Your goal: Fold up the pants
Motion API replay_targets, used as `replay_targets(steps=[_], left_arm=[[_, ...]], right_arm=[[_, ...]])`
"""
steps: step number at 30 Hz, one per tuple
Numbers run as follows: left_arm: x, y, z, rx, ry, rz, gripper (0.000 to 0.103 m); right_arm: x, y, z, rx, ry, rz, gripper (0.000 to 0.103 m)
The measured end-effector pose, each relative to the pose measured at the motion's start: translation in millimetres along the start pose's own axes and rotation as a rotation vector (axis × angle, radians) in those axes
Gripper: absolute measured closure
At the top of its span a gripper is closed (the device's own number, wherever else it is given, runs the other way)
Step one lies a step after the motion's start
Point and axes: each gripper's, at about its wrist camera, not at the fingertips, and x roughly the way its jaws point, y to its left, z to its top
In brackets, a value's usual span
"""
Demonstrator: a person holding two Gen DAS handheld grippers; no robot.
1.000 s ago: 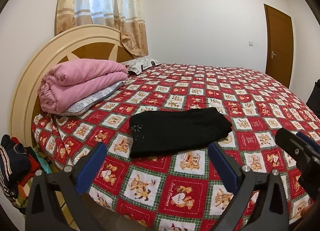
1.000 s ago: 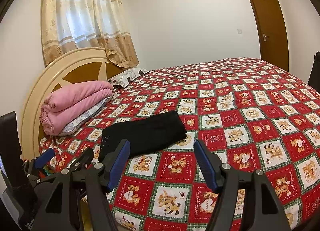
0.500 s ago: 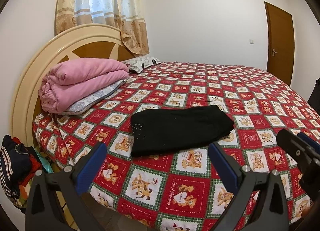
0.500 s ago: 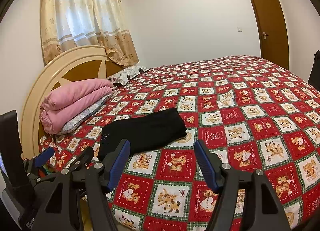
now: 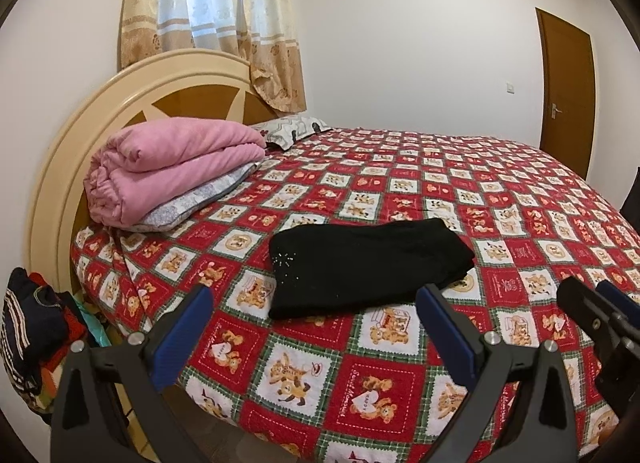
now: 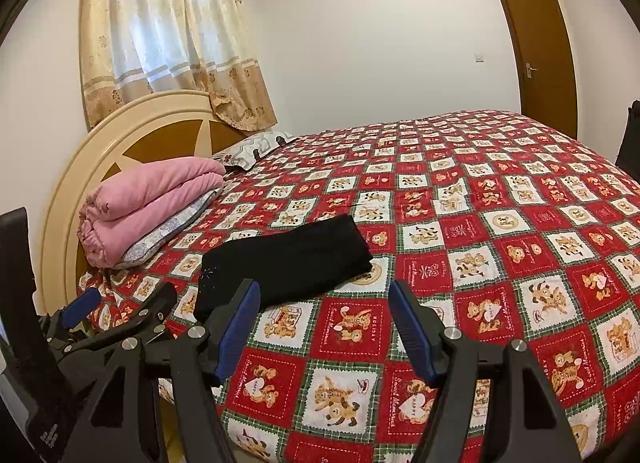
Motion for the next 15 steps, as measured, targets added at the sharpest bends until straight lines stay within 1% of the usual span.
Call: replay_targets(steps=[3, 5, 7, 10, 15], left_arm=[[-1.7, -2.0, -0.8, 0.010, -0.012, -0.003, 0.000], [-3.6, -1.3, -1.1, 0.003, -0.020, -0.047, 0.000], [-5.9, -1.4, -0.8, -0.003, -0.031, -0.066, 0.000], [-7.1, -2.7, 0.5, 0.004, -0.036, -0.060, 0.000], [-2.4, -0.5, 0.5, -0.015, -0.010, -0.049, 0.000]], right_arm=[[-0.6, 0.5, -0.1, -0.002, -0.002, -0.002, 0.035], [-0.7, 0.8, -0.2, -0.002, 0.000, -0.002, 0.035], [-0.8, 1.0, -0.2, -0.001, 0.002, 0.000, 0.035], [-0.9, 0.4, 0.1, 0.002, 0.003, 0.000, 0.035], [-0.7, -0.1, 0.0, 0.000, 0.004, 0.001, 0.035]])
